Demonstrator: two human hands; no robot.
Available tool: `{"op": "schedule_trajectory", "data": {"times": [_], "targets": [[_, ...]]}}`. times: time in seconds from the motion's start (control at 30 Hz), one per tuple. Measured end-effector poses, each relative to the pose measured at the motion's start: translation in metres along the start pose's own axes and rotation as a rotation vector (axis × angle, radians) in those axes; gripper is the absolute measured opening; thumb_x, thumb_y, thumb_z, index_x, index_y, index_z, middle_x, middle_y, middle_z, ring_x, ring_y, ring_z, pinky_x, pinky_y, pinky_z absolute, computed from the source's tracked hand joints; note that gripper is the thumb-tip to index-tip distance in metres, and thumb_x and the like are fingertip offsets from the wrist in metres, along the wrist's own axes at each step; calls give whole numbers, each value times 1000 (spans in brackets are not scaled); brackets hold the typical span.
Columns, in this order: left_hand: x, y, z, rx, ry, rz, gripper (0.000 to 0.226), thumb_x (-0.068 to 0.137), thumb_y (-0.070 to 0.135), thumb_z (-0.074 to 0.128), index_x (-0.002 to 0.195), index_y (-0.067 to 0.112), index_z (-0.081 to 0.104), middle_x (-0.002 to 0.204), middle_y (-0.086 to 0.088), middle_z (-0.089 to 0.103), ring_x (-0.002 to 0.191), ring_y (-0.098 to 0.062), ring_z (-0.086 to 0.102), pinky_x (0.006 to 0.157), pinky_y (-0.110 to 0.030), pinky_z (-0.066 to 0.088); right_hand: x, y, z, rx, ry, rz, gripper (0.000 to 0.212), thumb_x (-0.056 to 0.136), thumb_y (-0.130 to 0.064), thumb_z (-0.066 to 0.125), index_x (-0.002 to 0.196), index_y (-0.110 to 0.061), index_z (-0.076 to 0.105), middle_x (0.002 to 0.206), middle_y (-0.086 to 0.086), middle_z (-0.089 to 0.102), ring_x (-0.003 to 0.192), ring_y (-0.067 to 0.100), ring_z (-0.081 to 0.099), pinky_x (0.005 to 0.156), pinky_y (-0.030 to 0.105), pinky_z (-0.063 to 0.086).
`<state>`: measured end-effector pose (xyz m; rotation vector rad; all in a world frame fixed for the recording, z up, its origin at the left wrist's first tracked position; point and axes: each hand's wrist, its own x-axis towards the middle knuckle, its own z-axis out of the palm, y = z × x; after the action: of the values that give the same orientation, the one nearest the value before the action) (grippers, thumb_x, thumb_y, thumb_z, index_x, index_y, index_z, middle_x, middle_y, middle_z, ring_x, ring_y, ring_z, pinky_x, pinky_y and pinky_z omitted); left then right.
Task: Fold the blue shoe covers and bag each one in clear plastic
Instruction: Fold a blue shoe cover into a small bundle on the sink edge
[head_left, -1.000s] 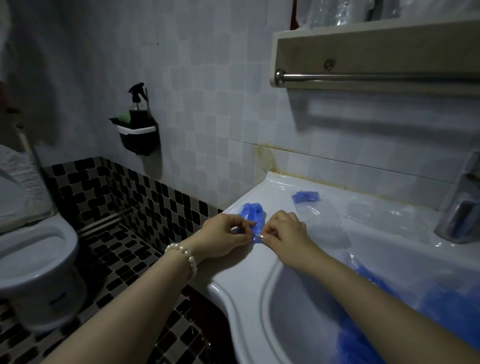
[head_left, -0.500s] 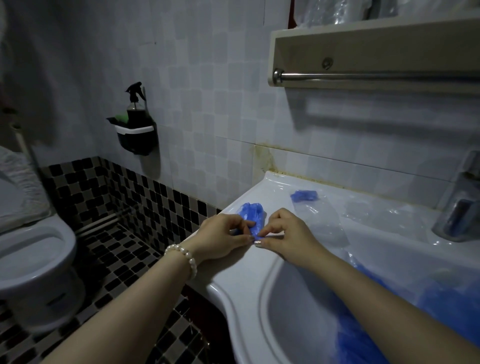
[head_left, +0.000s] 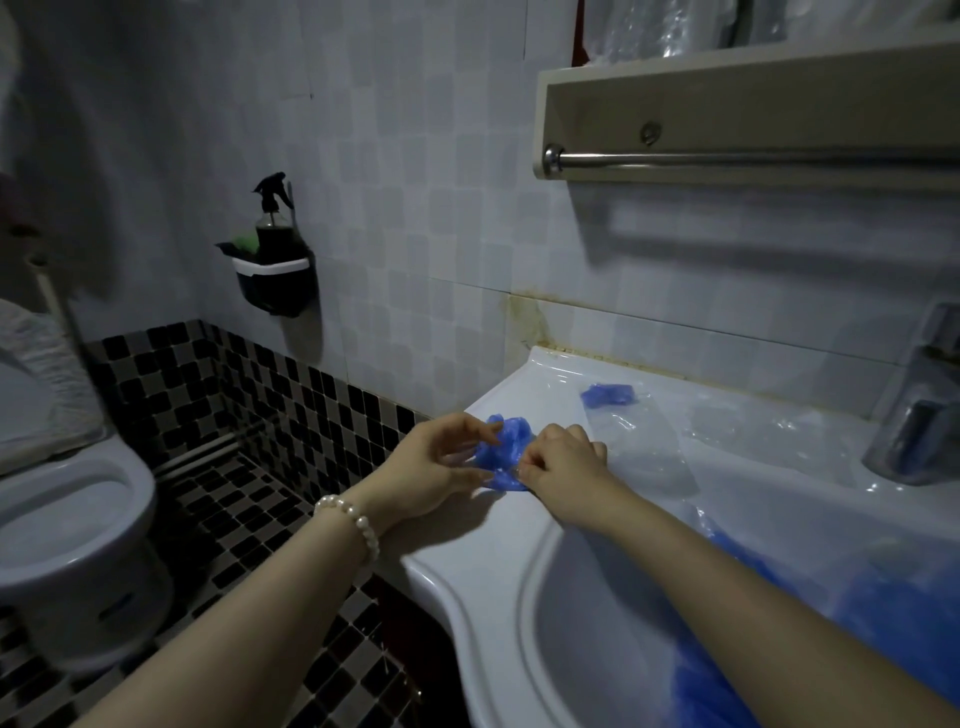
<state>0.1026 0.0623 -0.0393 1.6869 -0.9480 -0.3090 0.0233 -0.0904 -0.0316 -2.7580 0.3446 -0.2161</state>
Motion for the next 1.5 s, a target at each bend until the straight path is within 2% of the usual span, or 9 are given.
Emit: {"op": "schedule_trajectory", "data": {"times": [0.2,0.33,0.6,0.73,0.97,1.13,1.23,1.43,1.5], "targets": [[-1,0,8,619,140,11,20,64,41,84,71,36,66,87,16,56,91,-2,52,90,-30,26,0,1,0,24,4,10,22,97,-24,40,80,-20,53,102,1,46,108,22,39,95,34,30],[0,-1,10,665,160,16,17,74,41,76,79,26,72,72,19,55,76,0,52,91,-32,30,1,3,0,67,-3,11,22,96,-25,44,76,-20,52,97,-3,44,107,21,40,92,33,29],[1,3,12,731,138,-35,12,87,34,63,77,27,65,89,7,56,95,-14,50,88,-33,26,-12,22,17,402,231,-185,12,75,-30,77,77,-33,65,86,-13,52,89,7,50,93,41,41],[0,3,12,692,168,-48,16,83,31,67,70,30,58,81,13,54,94,-14,52,83,-32,25,-3,17,12,191,177,-141,8,88,-33,63,82,-30,58,99,-9,46,108,13,39,87,26,25],[-2,2,10,679,154,19,14,75,43,74,77,30,71,84,13,58,95,-8,51,89,-31,25,8,5,5,18,72,51,30,96,-30,46,66,-27,47,113,2,51,114,23,39,90,32,26],[2,-1,12,766,164,-41,17,85,40,65,87,25,72,96,11,46,106,-12,37,89,-32,22,-3,18,20,115,327,-159,5,88,-31,61,85,-27,61,100,-8,49,105,15,41,83,27,23],[4,2,12,747,181,-100,15,86,37,63,85,25,71,97,9,45,108,-13,35,89,-31,21,-7,24,22,132,365,-280,17,77,-39,72,83,-23,71,92,-11,45,97,10,39,79,26,20],[0,0,12,729,220,-39,8,83,37,68,78,32,64,97,12,48,106,-12,38,83,-29,20,1,12,12,-10,221,-185,19,93,-32,53,90,-21,67,105,-8,43,112,17,35,82,26,18],[0,1,10,735,188,-29,15,82,42,68,84,27,70,99,12,48,106,-12,37,83,-30,20,4,8,11,-40,139,-89,26,97,-33,45,77,-25,60,114,-3,47,115,21,35,87,31,23]]}}
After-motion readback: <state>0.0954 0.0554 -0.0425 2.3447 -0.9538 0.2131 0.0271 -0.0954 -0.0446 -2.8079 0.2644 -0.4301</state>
